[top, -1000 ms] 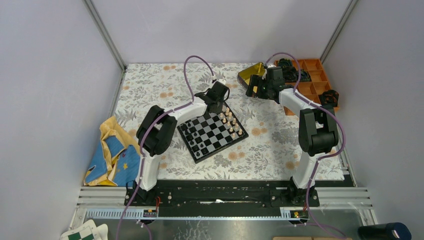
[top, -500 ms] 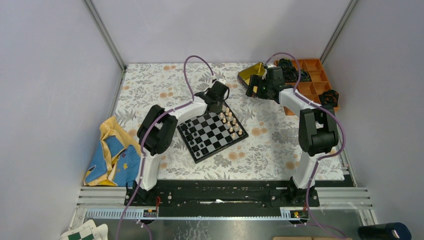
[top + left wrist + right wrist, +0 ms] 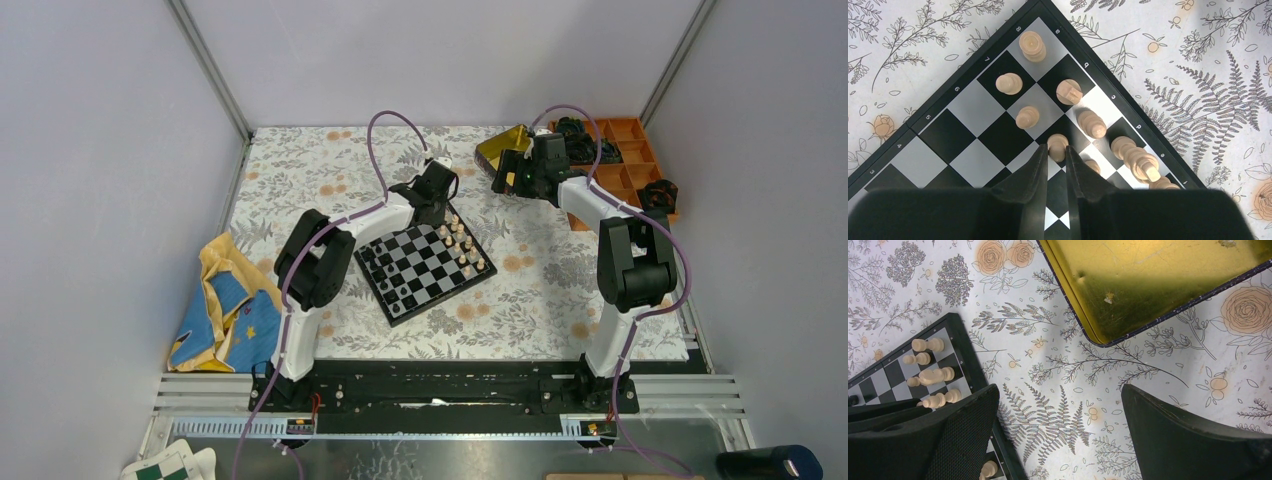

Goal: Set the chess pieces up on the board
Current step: Place the chess piece on the chessboard.

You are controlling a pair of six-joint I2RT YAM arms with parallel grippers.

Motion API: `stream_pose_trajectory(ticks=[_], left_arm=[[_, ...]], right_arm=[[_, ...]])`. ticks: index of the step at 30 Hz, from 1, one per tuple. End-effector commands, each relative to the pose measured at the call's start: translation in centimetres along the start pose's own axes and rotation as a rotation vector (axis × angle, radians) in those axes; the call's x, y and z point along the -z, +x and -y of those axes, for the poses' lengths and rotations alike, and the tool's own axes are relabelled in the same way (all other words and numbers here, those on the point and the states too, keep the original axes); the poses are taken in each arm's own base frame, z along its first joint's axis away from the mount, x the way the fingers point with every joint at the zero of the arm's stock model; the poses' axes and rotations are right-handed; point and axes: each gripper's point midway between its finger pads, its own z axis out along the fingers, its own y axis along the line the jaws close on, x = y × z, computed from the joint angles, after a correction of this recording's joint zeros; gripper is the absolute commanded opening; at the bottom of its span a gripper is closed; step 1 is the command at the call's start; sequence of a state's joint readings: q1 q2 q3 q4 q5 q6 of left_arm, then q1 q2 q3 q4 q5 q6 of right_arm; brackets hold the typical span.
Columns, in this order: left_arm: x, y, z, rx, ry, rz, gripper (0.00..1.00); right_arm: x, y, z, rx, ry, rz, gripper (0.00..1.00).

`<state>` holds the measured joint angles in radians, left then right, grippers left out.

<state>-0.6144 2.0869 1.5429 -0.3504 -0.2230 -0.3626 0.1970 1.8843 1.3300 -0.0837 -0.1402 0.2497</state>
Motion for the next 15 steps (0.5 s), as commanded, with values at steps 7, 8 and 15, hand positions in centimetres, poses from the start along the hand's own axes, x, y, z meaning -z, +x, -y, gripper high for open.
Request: stream_pose_trajectory(ticks=[7, 8, 15], left_arm=[[-0.1, -2.0, 0.5, 0.000, 0.022, 0.054, 0.28], [0.0, -2.2, 0.5, 0.000, 0.023, 0.057, 0.28], [1.1, -3.4, 0.7, 0.012, 0.034, 0.083, 0.36]], right_arm=[[-0.1, -2.0, -0.3, 0.008, -0.017, 0.052, 1.00], [-0.1, -2.0, -0.3, 0.008, -0.017, 0.053, 1.00], [0.1, -2.4, -0.4, 0.010, -0.016, 0.059, 1.00]])
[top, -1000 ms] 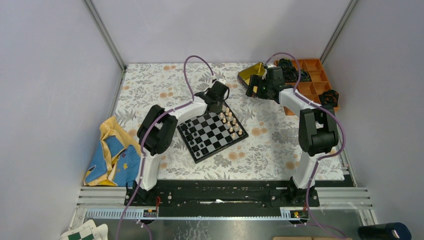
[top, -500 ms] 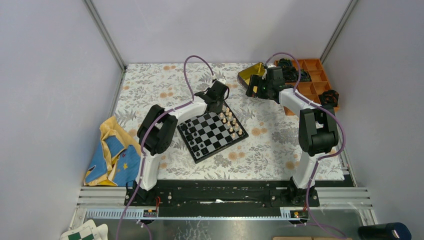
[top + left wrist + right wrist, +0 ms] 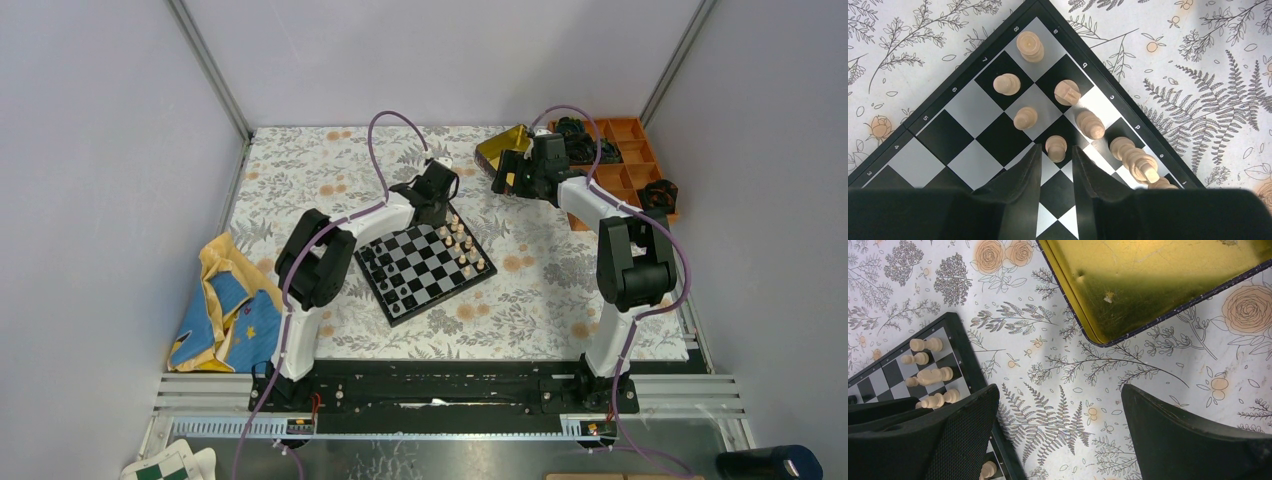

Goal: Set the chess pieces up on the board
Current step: Place the chess piece on the chessboard, then reset both arms

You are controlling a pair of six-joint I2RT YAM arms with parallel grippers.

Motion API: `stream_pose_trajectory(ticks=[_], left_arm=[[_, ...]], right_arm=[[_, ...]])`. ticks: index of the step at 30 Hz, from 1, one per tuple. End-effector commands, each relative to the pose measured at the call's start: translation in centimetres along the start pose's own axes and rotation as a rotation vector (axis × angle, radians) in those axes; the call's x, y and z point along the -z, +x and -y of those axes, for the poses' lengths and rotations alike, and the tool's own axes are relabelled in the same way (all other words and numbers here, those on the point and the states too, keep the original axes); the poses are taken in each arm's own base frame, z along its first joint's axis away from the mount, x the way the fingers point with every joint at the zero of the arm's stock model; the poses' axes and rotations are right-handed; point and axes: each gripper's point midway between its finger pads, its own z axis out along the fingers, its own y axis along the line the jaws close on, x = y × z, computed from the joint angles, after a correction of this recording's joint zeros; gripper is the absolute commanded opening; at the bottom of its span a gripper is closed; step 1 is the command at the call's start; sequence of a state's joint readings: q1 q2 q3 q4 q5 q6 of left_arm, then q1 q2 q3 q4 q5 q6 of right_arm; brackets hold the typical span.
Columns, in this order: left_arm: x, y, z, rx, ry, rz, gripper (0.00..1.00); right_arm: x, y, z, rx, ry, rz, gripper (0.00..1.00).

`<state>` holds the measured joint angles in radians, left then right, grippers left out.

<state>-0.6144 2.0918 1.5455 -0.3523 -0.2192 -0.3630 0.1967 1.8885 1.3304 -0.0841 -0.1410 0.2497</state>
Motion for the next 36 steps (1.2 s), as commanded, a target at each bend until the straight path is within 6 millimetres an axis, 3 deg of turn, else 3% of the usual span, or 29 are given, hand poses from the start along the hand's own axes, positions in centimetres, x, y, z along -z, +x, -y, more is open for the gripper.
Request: stream_pose_trajectory(ticks=[1, 6, 9, 10, 11, 15, 21, 28, 36], left_arm=[[1.5, -3.7, 0.8, 0.014, 0.034, 0.094, 0.37], [3.6, -5.8, 0.8, 0.029, 0.044, 0.150, 0.45], [5.4, -7.2, 0.4, 0.041, 0.030, 0.198, 0.61], [6.2, -7.8, 0.2, 0.046, 0.027, 0.216, 0.85], [6.9, -8.2, 0.0, 0.047, 0.024, 0.232, 0.97], [9.4, -9.6, -1.5, 0.069, 0.006, 0.283, 0.99], [13.6, -10.5, -6.6, 0.143, -0.077, 0.384, 0.99], [17.1, -7.6, -13.2, 0.253, -0.181, 0.485, 0.99], [20.0, -4.8, -17.0, 0.259, -0.279, 0.589, 0.99]], right_arm=[[0.2, -2.6, -0.5, 0.012, -0.017, 0.064, 1.00], [0.7, -3.2, -0.5, 0.018, -0.009, 0.079, 1.00], [1.4, -3.9, -0.7, 0.026, -0.010, 0.104, 1.00], [1.7, -4.2, -0.8, 0.032, -0.008, 0.116, 1.00], [2.0, -4.5, -0.7, 0.034, 0.000, 0.129, 1.00], [3.3, -5.7, -0.5, 0.058, 0.031, 0.156, 1.00], [5.6, -7.0, -0.2, 0.066, 0.075, 0.190, 1.00], [8.2, -6.1, 0.9, 0.042, 0.132, 0.242, 1.00], [10.5, -3.2, 2.5, 0.016, 0.185, 0.288, 1.00]])
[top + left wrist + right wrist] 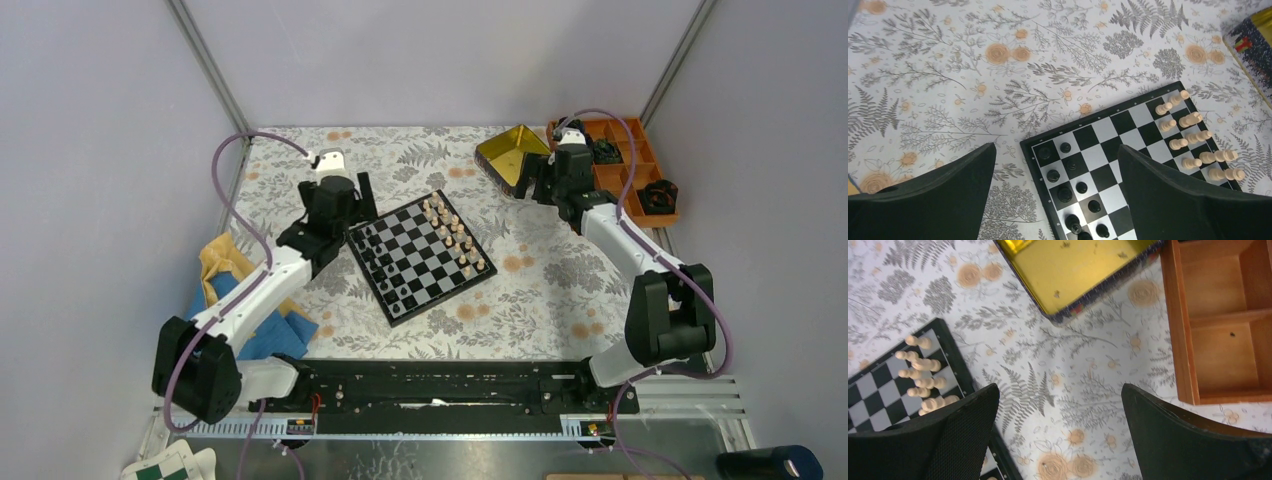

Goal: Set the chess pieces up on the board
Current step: Reset both arms

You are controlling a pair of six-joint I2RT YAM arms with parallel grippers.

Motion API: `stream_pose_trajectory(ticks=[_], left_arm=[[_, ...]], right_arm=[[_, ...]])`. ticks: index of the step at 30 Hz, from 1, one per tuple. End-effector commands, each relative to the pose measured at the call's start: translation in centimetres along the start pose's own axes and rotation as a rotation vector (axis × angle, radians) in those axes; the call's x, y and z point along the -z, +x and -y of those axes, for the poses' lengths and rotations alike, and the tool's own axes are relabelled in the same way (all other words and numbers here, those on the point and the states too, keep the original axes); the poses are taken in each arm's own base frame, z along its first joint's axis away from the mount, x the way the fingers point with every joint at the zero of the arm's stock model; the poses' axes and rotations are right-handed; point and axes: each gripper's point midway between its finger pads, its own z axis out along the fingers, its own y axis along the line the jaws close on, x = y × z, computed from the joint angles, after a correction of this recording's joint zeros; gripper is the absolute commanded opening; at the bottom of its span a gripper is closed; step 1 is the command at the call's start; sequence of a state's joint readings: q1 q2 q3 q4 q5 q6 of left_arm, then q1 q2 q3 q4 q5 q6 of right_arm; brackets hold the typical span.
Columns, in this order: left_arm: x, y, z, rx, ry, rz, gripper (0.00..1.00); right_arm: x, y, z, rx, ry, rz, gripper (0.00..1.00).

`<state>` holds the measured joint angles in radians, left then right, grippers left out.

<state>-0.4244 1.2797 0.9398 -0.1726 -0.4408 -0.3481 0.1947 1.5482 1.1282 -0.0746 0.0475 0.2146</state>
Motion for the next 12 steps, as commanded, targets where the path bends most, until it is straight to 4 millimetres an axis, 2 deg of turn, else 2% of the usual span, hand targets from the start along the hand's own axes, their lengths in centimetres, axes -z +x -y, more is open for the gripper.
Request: stream_pose_trajectory(ticks=[1, 5, 12], left_arm=[[0.9, -3.1, -2.0, 0.041, -0.047, 0.164, 0.99], [1.1, -2.4, -3.1, 0.046, -0.065, 0.163, 0.99], [0.8, -2.0, -3.0, 0.044, -0.058, 0.156, 0.99]], right_arm=[[1.5, -1.4, 1.2, -0.034, 0.050, 0.113, 1.00], [2.4, -1.2, 2.4, -0.073, 0.102, 0.174, 1.00], [3.4, -1.5, 3.4, -0.107, 0.149, 0.233, 1.00]])
